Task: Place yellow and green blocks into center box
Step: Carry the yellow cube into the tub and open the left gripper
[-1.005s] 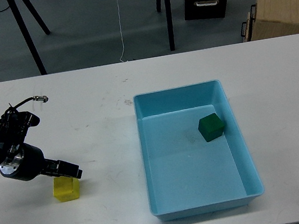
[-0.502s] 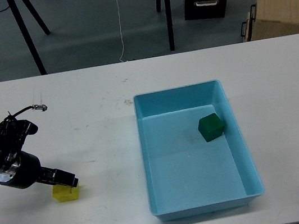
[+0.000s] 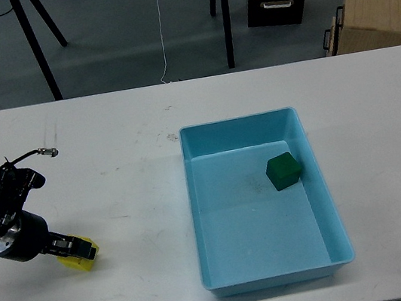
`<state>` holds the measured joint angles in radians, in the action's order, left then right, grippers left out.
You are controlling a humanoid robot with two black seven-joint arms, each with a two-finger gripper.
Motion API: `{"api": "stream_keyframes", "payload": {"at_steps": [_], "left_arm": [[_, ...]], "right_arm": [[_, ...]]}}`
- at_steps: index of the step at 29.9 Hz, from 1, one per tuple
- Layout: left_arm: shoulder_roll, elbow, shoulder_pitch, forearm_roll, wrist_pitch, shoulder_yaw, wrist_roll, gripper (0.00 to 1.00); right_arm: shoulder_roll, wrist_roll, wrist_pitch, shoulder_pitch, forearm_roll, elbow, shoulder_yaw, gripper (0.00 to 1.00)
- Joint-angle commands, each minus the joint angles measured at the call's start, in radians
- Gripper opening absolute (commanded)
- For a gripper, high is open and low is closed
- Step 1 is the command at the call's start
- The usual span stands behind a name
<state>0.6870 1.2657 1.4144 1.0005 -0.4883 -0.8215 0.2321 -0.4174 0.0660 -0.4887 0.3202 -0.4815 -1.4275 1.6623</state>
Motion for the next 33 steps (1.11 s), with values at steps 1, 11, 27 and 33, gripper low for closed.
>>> {"api": "stream_keyframes", "payload": {"at_steps": [1,11,27,33], "left_arm": [[0.009,0.004,0.006,0.001,0.000,0.001,-0.002,0.06],[0.042,0.130,0.346,-0.014,0.000,0.059,0.084,0.00],[-0.532,-0.012,0.356,-0.158,0.000,0.140,0.203,0.11],[-0.572,-0.063,0.250,-0.161,0.000,0.153,0.213,0.80]], "right_arm": [[0.000,0.000,0.000,0.003,0.000,-0.001,0.002,1.00],[-0.001,0.000,0.000,0.007,0.000,-0.007,0.004,1.00],[-0.015,-0.002,0.000,0.005,0.003,-0.005,0.008,1.00],[-0.017,0.000,0.000,0.010,0.003,-0.007,0.008,1.00]]}}
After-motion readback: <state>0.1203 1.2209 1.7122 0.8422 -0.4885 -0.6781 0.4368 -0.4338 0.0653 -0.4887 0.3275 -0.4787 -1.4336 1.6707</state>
